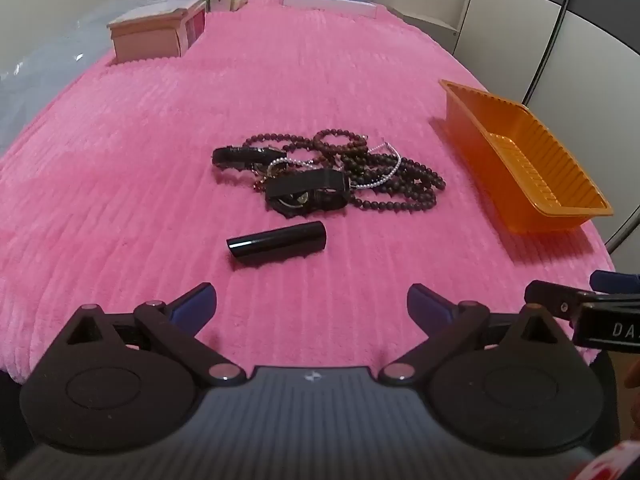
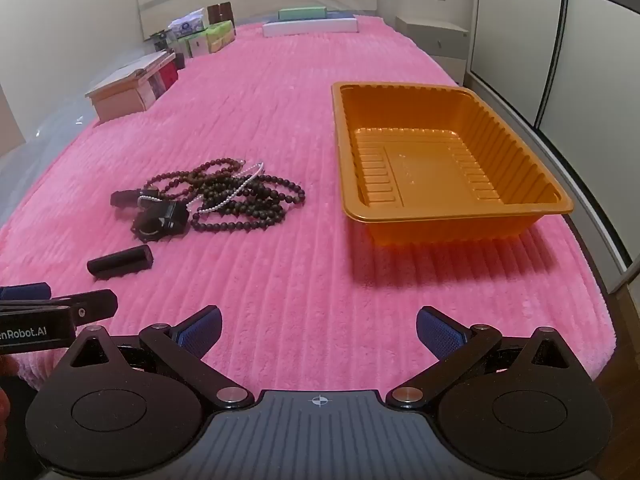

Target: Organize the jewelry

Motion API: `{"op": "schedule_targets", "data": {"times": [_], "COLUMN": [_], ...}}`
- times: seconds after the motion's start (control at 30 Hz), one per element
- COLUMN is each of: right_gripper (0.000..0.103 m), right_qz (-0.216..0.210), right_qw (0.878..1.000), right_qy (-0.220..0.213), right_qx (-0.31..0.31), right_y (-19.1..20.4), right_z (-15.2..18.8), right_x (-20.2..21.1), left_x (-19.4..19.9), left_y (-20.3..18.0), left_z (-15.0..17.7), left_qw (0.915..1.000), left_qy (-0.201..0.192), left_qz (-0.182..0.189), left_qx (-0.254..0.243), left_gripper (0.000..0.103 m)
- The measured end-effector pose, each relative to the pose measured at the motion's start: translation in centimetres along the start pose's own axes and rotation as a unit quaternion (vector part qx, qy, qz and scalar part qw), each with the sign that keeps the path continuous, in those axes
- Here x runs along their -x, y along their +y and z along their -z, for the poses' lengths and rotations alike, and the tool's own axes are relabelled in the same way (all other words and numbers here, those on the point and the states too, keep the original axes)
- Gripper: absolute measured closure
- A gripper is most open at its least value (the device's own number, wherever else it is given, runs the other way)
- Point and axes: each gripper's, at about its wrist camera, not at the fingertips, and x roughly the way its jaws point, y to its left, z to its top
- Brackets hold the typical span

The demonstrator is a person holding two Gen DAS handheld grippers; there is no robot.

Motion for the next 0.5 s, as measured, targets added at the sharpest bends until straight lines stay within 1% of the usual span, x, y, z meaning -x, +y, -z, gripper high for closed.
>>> {"op": "schedule_targets", "data": {"times": [0.27,0.33,0.5], "right_gripper": [0.0,0.0,0.0], "right_qz": [-0.001,0.004,0.002], "right_qw": [1.0,1.0,1.0], "right_qy": [-0.006,-0.003,0.0], "right_qx": [0.001,0.003,0.007], "right_y": [0.03,0.52,0.6], "right_z": [0.01,0.15,0.29], "right_x": [-0.13,-0.15,-0.48], "left_x": [0.49,-0.34,-0.34], "left_y": [-0.27,0.3,0.14], "left_z": [0.24,0.09,0.14], "left_qw": [0.9997,1.0,1.0], "left_qy": [0.008,0.002,0.0], "left_qz": [0.024,0.004,0.002], "left_qx": [-0.005,0.008,0.007], "left_gripper": [0.004,0.004,0.004]}}
